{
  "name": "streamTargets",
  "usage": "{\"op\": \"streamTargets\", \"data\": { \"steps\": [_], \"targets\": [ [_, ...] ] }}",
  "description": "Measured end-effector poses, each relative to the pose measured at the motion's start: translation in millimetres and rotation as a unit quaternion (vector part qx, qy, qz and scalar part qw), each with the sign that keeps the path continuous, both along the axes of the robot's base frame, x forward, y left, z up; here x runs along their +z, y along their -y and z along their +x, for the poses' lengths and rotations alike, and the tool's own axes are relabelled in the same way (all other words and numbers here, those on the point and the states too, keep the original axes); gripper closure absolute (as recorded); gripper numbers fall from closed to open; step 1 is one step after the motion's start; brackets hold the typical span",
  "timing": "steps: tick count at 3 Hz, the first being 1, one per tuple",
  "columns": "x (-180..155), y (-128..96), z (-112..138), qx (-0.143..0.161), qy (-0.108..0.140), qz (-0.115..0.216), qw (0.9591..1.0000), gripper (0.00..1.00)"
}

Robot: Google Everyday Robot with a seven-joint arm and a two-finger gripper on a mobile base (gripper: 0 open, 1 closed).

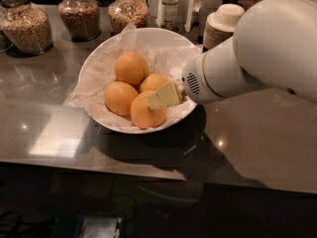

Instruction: Pick orange from white bowl

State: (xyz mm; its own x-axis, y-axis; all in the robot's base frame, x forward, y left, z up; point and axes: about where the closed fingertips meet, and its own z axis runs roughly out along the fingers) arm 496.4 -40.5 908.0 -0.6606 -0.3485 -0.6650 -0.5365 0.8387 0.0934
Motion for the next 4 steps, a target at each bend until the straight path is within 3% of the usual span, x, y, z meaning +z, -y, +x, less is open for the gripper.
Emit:
{"op": "streamTargets", "data": {
  "steps": [1, 2, 3, 4],
  "targets": [
    [16.7, -8.3, -6.5, 0.009, 0.024, -0.005, 0.9997, 0.22],
    [26.9, -22.9, -10.5, 0.039, 0.03, -0.01, 0.9987, 0.18],
    [21.9, -38.0, -12.1, 0.072, 0.014, -0.015, 0.9972, 0.29],
    [2.8, -48.2, -10.5, 0.091, -0.016, -0.017, 0.9956, 0.31]
  ]
}}
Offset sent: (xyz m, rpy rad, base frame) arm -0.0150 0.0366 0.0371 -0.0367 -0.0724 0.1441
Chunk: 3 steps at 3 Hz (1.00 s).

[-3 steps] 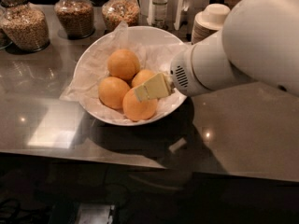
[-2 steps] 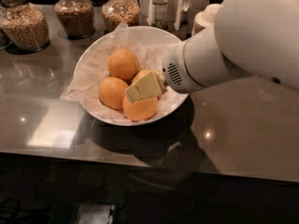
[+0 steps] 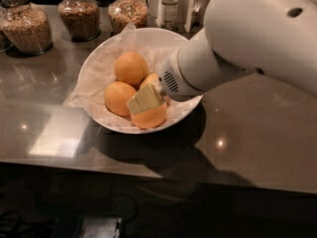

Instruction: Pick orange from white bowl

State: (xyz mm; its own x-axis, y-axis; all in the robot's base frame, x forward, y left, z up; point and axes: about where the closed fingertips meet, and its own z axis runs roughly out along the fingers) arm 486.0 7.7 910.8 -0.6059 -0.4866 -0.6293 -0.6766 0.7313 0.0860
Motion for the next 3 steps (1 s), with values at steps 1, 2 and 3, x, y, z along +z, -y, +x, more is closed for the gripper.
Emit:
{"op": "streamTargets", "data": {
  "steps": [1, 2, 3],
  "targets": [
    [-26.1, -8.5, 3.3, 0.007, -0.035, 0.002, 0.9994, 0.31],
    [-45.9, -15.9, 8.6, 0.005, -0.058, 0.002, 0.9983, 0.31],
    [-43.8, -15.8, 8.6, 0.005, -0.058, 0.002, 0.9983, 0.46]
  ]
}}
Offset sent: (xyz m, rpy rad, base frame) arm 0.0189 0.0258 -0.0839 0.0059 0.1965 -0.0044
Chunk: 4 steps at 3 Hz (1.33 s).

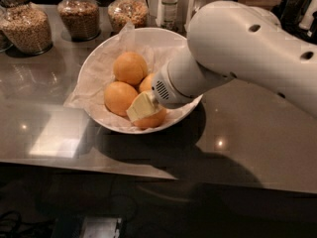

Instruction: Pick orange from white bowl

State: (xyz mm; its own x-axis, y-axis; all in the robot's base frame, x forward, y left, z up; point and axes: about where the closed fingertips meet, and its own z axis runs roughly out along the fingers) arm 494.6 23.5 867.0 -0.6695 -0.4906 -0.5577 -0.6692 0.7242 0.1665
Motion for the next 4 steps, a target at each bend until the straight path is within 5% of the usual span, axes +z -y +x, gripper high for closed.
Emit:
{"op": "streamTargets", "data": {
  "steps": [2, 4],
  "targets": [
    [0.4, -2.9, 0.9, 0.002, 0.0, 0.003, 1.0, 0.91],
    [0.9, -5.5, -1.1, 0.009, 0.004, 0.008, 0.9999, 1.0]
  ]
}}
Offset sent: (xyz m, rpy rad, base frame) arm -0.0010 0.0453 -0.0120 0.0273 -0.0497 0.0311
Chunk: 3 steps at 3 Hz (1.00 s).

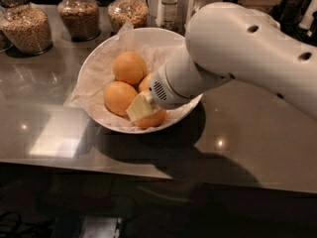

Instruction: Pick orange from white bowl

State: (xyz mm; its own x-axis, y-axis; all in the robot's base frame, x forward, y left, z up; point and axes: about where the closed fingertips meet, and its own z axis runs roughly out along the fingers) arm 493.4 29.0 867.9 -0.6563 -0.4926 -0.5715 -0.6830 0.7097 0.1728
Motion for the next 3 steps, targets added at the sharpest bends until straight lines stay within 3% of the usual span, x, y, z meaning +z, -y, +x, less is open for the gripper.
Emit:
{"op": "streamTargets", "data": {
  "steps": [1, 2, 3],
  "targets": [
    [21.4, -1.6, -6.3, 0.001, 0.04, 0.044, 0.9982, 1.0],
    [65.8, 8.9, -9.8, -0.015, 0.109, 0.108, 0.988, 1.0],
    [106.7, 19.7, -21.1, -0.015, 0.15, 0.162, 0.9752, 1.0]
  ]
}}
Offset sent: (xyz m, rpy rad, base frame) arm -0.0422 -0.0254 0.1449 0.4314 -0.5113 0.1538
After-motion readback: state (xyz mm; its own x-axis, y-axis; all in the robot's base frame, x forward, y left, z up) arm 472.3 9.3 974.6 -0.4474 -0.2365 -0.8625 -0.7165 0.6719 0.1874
